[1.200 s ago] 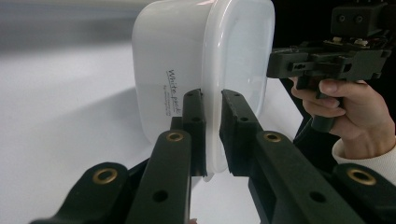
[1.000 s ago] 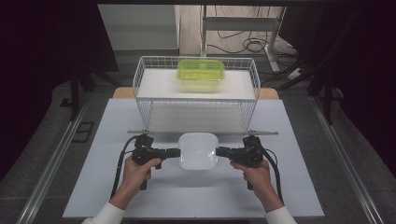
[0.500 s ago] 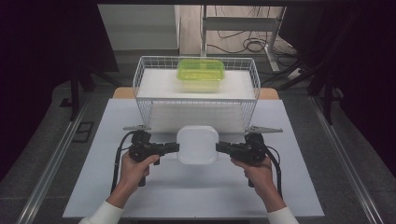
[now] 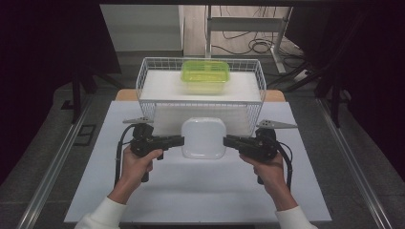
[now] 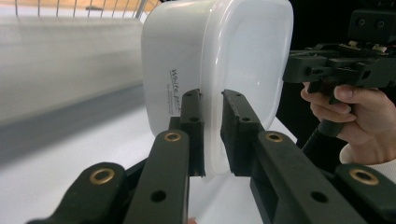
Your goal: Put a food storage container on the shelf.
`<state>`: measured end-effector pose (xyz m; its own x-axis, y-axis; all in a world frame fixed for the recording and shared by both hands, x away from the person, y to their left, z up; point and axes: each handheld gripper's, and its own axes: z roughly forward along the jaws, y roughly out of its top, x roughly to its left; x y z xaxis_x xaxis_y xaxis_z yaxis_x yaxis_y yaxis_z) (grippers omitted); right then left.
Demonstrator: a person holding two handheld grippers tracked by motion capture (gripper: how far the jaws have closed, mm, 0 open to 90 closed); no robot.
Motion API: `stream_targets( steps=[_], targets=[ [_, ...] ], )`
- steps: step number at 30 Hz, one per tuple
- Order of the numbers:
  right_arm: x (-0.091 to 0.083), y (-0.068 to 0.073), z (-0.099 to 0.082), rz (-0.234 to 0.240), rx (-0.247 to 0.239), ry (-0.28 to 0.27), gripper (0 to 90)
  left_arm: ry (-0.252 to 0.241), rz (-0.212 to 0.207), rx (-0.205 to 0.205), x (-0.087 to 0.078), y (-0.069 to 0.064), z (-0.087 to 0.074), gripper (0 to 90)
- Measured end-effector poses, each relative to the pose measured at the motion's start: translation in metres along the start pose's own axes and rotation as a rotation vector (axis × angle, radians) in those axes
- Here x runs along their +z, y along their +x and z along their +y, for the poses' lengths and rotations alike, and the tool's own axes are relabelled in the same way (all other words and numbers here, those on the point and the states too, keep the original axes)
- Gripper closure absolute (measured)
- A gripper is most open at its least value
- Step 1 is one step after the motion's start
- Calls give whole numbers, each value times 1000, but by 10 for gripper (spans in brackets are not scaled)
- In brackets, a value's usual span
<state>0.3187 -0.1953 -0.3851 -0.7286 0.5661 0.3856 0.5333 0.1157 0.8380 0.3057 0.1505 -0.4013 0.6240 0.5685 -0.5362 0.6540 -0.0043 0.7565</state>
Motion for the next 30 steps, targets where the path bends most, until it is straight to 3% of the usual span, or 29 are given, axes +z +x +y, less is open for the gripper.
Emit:
stream_targets(
  steps=[10,30],
  targets=[
    [-6,6,24,12,-36,-26,782,-25,-2,27,-7,-6,22,798],
    [-7,3,59,23,-49,-54,782,-49,13,39,-13,-12,59,797]
  ],
)
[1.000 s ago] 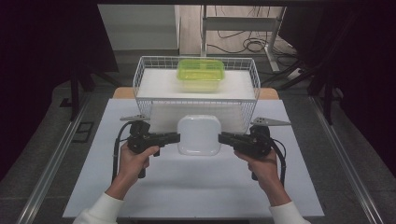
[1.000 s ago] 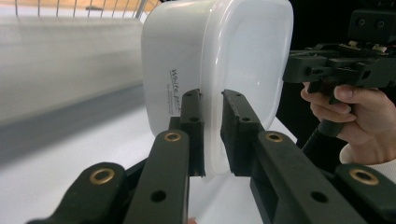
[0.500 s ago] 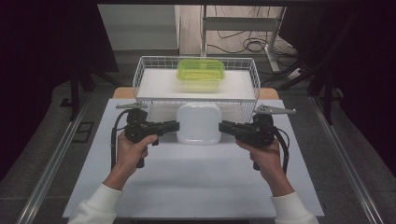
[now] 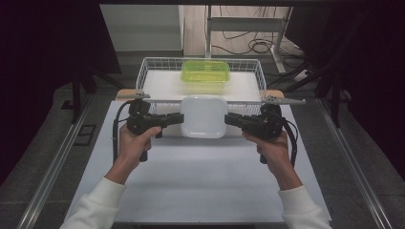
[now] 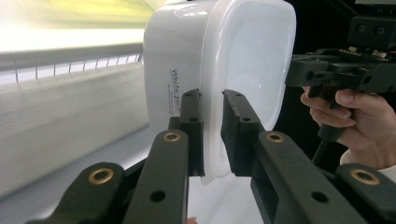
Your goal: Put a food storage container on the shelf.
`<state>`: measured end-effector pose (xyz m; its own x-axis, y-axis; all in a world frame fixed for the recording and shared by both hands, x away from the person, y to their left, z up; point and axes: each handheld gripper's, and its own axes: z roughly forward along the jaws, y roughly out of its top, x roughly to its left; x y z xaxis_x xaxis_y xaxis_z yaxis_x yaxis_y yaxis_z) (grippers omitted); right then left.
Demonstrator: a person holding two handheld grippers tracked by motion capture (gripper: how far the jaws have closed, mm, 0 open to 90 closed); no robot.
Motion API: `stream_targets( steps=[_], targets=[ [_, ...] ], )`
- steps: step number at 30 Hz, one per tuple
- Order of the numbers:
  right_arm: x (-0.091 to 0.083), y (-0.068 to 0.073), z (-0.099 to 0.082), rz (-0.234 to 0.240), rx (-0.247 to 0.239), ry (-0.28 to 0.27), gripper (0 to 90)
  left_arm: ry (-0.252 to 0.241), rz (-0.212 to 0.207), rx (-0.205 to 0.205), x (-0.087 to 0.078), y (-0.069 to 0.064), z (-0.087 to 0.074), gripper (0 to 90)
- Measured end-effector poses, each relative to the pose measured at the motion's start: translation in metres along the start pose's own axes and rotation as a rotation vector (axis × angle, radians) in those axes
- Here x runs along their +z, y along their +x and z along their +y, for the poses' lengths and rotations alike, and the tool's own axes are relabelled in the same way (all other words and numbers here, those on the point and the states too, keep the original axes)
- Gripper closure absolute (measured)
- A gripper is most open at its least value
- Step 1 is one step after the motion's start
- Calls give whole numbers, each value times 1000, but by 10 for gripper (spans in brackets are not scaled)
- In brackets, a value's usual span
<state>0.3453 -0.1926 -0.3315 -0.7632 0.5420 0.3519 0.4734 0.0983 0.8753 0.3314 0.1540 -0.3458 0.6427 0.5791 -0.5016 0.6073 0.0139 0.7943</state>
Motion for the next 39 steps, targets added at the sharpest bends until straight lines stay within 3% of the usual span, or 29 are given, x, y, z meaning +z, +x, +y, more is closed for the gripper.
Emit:
stream_targets(
  steps=[17,26,39],
  targets=[
    [-2,-3,30,2,-9,-23,783,-30,4,12,-1,-2,29,794],
    [0,-7,51,5,-15,-28,783,-35,7,26,0,0,53,794],
    [11,-33,84,8,30,-38,787,-18,37,26,12,11,97,792]
  ],
)
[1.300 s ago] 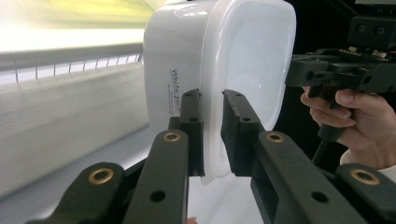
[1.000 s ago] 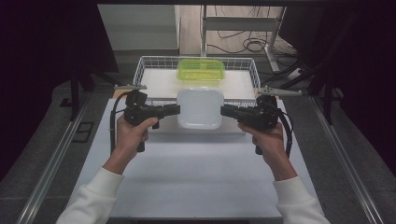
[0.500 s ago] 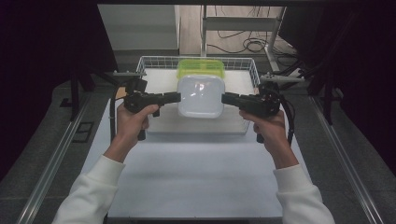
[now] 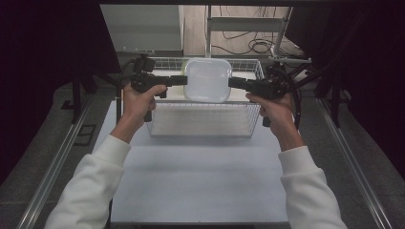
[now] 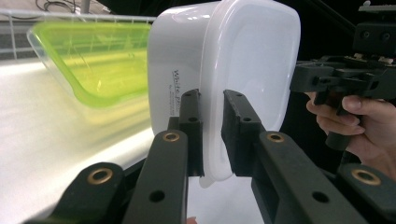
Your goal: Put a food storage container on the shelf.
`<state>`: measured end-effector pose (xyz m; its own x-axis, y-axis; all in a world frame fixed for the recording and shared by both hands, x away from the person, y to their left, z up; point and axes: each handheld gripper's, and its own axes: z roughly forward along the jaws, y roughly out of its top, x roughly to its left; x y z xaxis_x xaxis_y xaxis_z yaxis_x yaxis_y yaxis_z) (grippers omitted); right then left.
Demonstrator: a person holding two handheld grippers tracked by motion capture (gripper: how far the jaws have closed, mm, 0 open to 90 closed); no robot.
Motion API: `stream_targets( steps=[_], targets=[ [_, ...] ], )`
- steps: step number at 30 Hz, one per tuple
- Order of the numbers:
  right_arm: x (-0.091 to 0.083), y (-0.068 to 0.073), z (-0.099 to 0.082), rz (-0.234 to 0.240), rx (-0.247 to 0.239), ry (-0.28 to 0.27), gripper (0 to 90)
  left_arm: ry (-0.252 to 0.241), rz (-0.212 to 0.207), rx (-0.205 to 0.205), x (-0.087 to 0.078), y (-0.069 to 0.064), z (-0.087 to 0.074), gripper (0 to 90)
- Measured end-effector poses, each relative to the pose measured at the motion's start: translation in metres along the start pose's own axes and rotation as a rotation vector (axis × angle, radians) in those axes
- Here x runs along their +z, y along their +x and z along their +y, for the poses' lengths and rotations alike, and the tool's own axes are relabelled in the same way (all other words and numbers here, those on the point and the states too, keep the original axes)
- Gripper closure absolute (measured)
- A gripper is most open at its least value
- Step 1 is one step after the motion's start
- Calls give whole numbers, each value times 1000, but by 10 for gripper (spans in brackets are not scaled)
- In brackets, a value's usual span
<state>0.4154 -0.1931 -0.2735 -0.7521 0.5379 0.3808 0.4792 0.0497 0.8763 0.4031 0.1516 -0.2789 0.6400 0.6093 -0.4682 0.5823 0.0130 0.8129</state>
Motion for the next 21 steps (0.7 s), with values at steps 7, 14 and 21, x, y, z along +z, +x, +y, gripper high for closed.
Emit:
stream_targets(
  steps=[7,14,21],
  targets=[
    [6,-9,19,11,27,3,788,7,-15,-34,4,11,22,792],
    [13,-20,35,22,66,-5,790,24,-32,-71,10,23,39,792],
    [21,-30,46,14,99,-2,790,39,-25,-108,18,34,53,791]
  ],
)
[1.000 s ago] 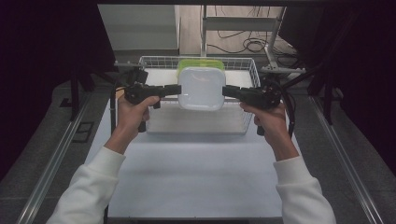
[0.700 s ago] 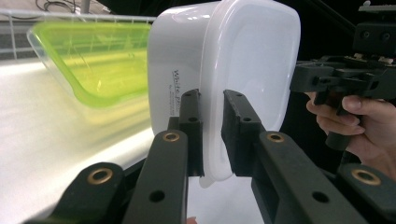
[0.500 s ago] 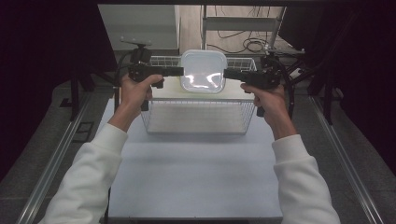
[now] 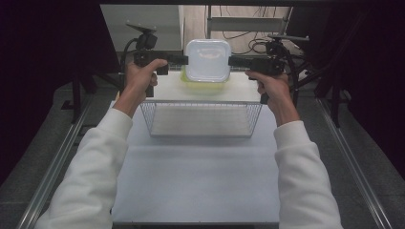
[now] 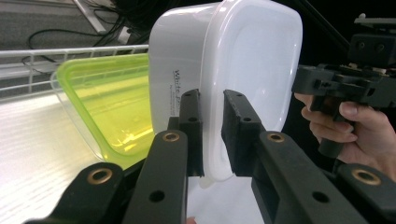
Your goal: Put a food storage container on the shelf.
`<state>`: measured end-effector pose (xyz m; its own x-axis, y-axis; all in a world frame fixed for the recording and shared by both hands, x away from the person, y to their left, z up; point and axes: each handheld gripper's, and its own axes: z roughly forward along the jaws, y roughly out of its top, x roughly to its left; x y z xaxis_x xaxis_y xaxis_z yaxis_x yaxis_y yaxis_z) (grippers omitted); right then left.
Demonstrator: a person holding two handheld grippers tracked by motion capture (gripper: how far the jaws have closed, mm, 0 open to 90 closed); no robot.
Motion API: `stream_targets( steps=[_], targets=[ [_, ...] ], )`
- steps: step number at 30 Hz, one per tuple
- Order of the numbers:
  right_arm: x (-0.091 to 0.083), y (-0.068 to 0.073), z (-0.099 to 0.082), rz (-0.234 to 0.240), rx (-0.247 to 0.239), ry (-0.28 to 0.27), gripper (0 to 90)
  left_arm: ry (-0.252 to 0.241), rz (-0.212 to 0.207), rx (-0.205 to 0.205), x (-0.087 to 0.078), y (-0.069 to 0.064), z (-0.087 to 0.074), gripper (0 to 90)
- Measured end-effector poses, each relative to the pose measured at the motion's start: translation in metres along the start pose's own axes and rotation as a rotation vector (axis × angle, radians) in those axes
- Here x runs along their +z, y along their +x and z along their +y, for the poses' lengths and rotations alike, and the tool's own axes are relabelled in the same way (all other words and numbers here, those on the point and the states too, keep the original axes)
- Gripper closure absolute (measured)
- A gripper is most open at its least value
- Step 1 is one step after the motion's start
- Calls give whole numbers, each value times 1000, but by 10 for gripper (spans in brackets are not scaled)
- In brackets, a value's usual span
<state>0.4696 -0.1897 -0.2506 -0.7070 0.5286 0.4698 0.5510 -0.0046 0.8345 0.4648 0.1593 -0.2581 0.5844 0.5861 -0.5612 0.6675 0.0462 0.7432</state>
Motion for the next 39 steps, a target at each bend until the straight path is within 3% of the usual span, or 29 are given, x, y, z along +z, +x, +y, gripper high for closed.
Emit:
stream_targets(
  steps=[8,16,22,29,33,39],
  targets=[
    [12,-13,7,-2,63,24,794,13,13,-27,6,10,6,791],
    [21,-24,9,-8,91,35,794,24,22,-56,12,19,7,792],
    [24,-29,8,1,116,39,791,28,6,-73,11,22,8,794],
    [26,-37,9,9,168,36,785,30,-44,-144,12,31,11,803],
    [29,-40,12,16,195,41,777,29,-86,-226,14,41,14,805],
    [35,-45,19,5,226,58,750,14,-110,-290,17,52,19,805]
  ],
)
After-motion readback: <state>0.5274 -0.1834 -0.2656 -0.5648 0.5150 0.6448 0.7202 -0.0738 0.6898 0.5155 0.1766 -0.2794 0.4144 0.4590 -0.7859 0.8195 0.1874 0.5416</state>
